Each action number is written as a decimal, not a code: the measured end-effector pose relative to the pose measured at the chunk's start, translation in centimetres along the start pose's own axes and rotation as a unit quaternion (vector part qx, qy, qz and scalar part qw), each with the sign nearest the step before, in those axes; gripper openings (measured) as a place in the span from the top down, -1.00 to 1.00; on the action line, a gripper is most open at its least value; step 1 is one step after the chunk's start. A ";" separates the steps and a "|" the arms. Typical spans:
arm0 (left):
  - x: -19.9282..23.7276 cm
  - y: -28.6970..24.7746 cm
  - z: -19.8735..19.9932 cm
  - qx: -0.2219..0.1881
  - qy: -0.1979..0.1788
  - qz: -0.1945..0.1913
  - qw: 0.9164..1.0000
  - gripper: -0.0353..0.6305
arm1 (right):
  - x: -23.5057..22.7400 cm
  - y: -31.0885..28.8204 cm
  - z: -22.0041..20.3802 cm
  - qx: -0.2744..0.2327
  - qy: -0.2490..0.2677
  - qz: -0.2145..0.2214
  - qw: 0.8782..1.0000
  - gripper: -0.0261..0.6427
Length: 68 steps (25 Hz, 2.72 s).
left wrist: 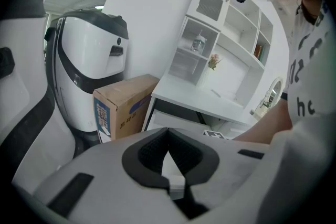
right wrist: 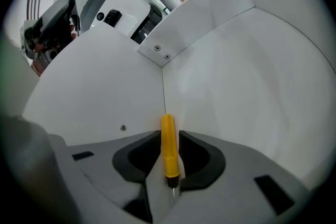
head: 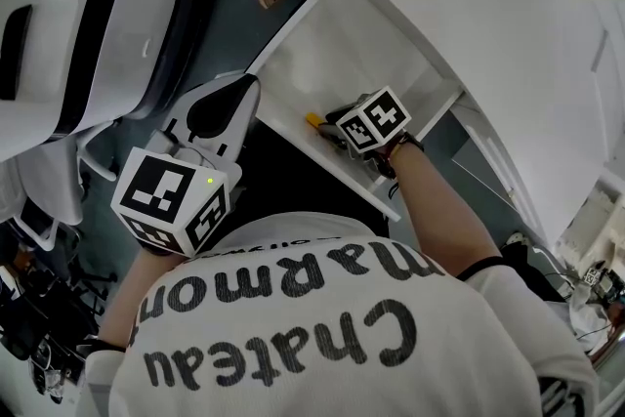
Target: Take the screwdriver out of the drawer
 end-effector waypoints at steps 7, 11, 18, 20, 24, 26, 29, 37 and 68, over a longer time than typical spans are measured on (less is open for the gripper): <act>0.3 0.1 0.1 -0.002 0.002 0.006 1.000 0.82 | -0.2 -0.4 0.0 0.020 0.007 0.007 1.000 0.58; 0.7 0.3 0.1 -0.005 0.002 0.017 1.000 0.82 | 0.0 -0.5 0.0 0.036 0.038 0.000 0.999 0.59; 0.7 0.9 0.1 -0.008 0.001 0.022 1.000 0.82 | 0.3 -0.8 -0.1 0.053 0.063 -0.025 0.996 0.64; 0.5 0.9 -0.1 -0.008 0.002 0.020 1.000 0.82 | 0.2 -0.8 -0.2 0.051 0.060 -0.030 0.996 0.67; 0.2 1.3 -0.2 -0.007 0.002 0.017 1.000 0.82 | 0.3 -0.8 -0.3 0.044 0.054 -0.036 0.997 0.68; 0.1 1.6 -0.2 -0.008 0.001 0.017 1.000 0.82 | 0.5 -0.8 -0.4 0.041 0.052 -0.042 0.997 0.68; -0.1 1.9 -0.1 -0.011 0.000 0.016 1.000 0.82 | 0.6 -0.7 -0.7 0.033 0.048 -0.055 0.997 0.68; -0.3 2.9 0.3 -0.016 -0.015 0.020 1.000 0.82 | 0.4 -0.3 -1.0 0.026 0.043 -0.069 0.996 0.68; -2.0 6.6 8.0 -0.100 -0.048 -0.017 0.994 0.82 | 5.2 8.5 3.4 -0.136 0.034 -0.174 0.975 0.68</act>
Point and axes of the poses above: the fingertips, and each gripper's own axes: y backward along the fingers, x to its left, z out of its top, the point moved 5 cm from there along y, backward along the fingers, and after that the axes turned 14 degrees about -x, right-handed, at the moved point
